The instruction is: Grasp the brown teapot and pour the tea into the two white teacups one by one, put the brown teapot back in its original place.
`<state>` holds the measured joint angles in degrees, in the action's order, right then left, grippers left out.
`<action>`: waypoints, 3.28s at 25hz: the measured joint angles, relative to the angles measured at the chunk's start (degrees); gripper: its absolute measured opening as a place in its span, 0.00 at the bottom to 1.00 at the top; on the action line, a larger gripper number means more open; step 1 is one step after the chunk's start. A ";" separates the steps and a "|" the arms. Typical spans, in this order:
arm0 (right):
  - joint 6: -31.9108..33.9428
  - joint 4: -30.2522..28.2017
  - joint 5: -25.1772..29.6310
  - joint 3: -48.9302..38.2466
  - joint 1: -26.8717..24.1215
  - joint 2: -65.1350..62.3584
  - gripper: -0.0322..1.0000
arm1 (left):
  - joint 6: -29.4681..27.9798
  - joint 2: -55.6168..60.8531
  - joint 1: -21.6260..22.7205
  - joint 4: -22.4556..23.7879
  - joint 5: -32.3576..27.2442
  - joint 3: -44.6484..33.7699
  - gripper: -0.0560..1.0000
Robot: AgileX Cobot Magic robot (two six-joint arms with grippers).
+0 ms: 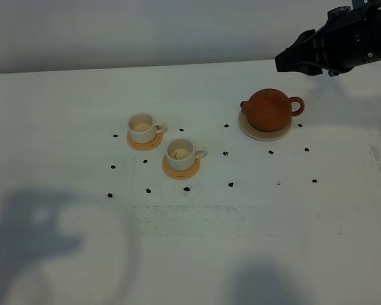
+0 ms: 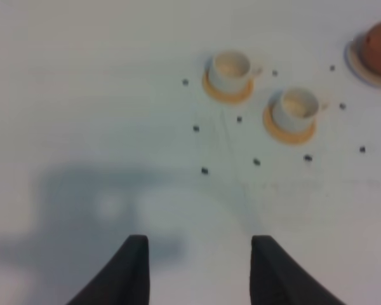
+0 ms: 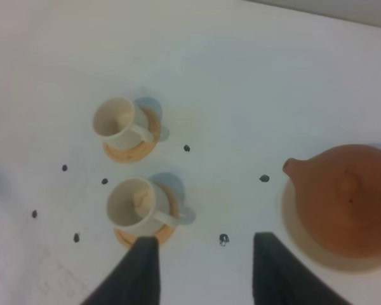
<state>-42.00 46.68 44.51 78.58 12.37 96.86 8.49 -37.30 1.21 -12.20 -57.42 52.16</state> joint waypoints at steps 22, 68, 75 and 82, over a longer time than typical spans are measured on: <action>2.92 -6.86 -1.77 5.63 4.90 3.26 0.36 | -3.59 24.50 0.00 4.40 -1.18 -20.81 0.46; 5.75 -14.94 -9.39 6.27 5.12 6.62 0.36 | -2.46 37.55 0.00 4.34 -2.03 -23.11 0.46; 8.69 -23.92 -12.19 6.27 5.12 6.62 0.36 | -2.46 37.55 0.00 4.34 -2.03 -23.11 0.46; 22.04 -29.59 -17.99 6.27 3.31 7.03 0.36 | -2.46 37.55 0.00 4.34 -2.03 -23.11 0.46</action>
<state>-19.95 17.09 26.52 84.85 15.68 103.89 6.03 0.25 1.21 -7.86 -59.46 29.05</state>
